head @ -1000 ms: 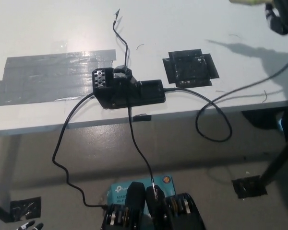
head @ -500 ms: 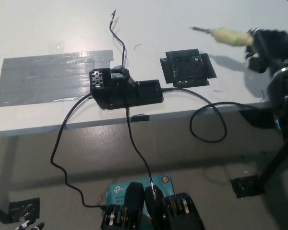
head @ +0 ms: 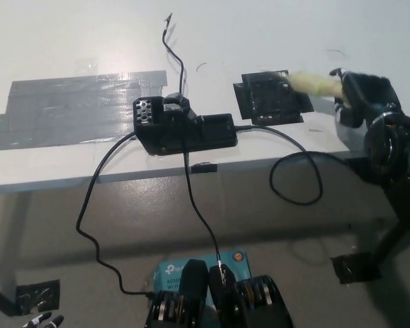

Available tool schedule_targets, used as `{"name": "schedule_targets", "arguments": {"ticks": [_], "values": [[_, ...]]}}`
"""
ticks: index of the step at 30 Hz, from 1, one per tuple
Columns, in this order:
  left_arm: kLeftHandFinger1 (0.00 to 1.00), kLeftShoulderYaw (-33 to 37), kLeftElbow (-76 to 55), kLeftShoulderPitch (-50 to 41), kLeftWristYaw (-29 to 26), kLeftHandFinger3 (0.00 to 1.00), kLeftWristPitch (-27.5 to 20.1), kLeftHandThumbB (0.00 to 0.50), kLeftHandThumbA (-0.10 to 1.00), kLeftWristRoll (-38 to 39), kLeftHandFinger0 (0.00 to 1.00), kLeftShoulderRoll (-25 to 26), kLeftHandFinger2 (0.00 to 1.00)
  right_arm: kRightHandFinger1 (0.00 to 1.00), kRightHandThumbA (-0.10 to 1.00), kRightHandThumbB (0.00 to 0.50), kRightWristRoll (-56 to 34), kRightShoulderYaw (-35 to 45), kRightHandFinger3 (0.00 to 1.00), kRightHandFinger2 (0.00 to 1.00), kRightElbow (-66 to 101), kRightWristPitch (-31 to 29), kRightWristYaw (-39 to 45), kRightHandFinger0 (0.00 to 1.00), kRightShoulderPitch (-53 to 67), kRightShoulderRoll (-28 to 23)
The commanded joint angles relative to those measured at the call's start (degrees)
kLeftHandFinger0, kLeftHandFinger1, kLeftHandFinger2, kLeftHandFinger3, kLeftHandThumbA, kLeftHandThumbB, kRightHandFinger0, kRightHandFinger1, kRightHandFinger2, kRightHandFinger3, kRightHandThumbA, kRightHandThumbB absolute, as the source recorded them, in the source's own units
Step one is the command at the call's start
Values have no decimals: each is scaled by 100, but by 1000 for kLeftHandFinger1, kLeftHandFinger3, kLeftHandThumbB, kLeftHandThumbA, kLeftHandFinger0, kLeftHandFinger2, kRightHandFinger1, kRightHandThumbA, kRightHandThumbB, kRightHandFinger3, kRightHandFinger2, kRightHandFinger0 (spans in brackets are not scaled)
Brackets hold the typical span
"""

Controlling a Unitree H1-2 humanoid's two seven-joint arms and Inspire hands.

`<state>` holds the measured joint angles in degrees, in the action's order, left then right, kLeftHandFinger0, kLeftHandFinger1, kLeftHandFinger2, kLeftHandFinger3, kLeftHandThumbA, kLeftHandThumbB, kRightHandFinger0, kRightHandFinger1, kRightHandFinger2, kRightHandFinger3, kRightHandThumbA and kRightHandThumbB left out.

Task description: The robot uses its right hand to grab the soldering gun kept on the middle of the table and pulls it out of its base and keep it on the right side of the base

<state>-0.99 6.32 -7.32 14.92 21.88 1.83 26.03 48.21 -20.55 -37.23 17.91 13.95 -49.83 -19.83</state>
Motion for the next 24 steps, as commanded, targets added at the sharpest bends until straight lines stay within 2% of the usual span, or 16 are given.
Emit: {"name": "schedule_targets", "arguments": {"ticks": [1,3,4,5,7,9,12,13,14,15,18,20,24], "values": [[895,-59,-193,-11,58,1000,43,156,713,-15,866,153,1000,959,212,1,-416,-78,1000,1000,169,513,1394,864,-264,-266],[881,-38,-157,19,49,1000,43,162,705,-41,861,149,1000,1000,363,29,-614,-48,1000,1000,259,418,1649,969,-254,-318],[879,-24,-140,30,67,1000,26,171,706,-37,853,150,1000,1000,414,61,-649,-91,1000,1000,236,387,1811,1000,-295,-329],[878,-10,-113,37,76,1000,-11,172,707,-48,850,156,1000,1000,466,90,-657,-165,1000,1000,204,311,1944,1000,-339,-334],[880,-3,-107,41,55,1000,29,182,710,-65,853,146,1000,1000,573,107,-622,-295,1000,1000,131,199,2093,1000,-405,-335],[885,22,-61,60,54,1000,-6,180,713,-90,861,145,1000,1000,623,133,-689,-338,1000,1000,147,189,2239,1000,-428,-331],[890,13,-98,50,62,1000,28,184,717,-69,883,145,1000,1000,852,253,-587,-562,1000,1000,225,73,2473,1000,-476,-374],[891,5,-125,42,69,1000,55,184,718,-55,885,145,1000,1000,872,267,-546,-649,1000,1000,243,16,2513,1000,-496,-395],[879,-5,-126,33,69,1000,31,189,719,-47,846,145,1000,1000,972,470,-366,-825,1000,1000,291,81,2582,1000,-562,-416],[878,-12,-138,22,63,1000,36,189,719,-47,838,147,1000,1000,986,499,-321,-912,1000,1000,269,141,2651,1000,-628,-418],[892,-42,-88,10,57,1000,36,193,721,-22,860,141,1000,1000,974,500,-244,-1065,1000,1000,563,344,2759,1000,-721,-520],[888,-62,-94,3,74,1000,4,184,717,4,853,146,1000,1000,946,500,-354,-937,1000,1000,661,477,2631,1000,-734,-550],[890,-82,-136,-32,40,1000,52,175,713,-13,850,148,1000,1000,971,500,-362,-664,1000,1000,870,605,2262,1000,-740,-654]]}}
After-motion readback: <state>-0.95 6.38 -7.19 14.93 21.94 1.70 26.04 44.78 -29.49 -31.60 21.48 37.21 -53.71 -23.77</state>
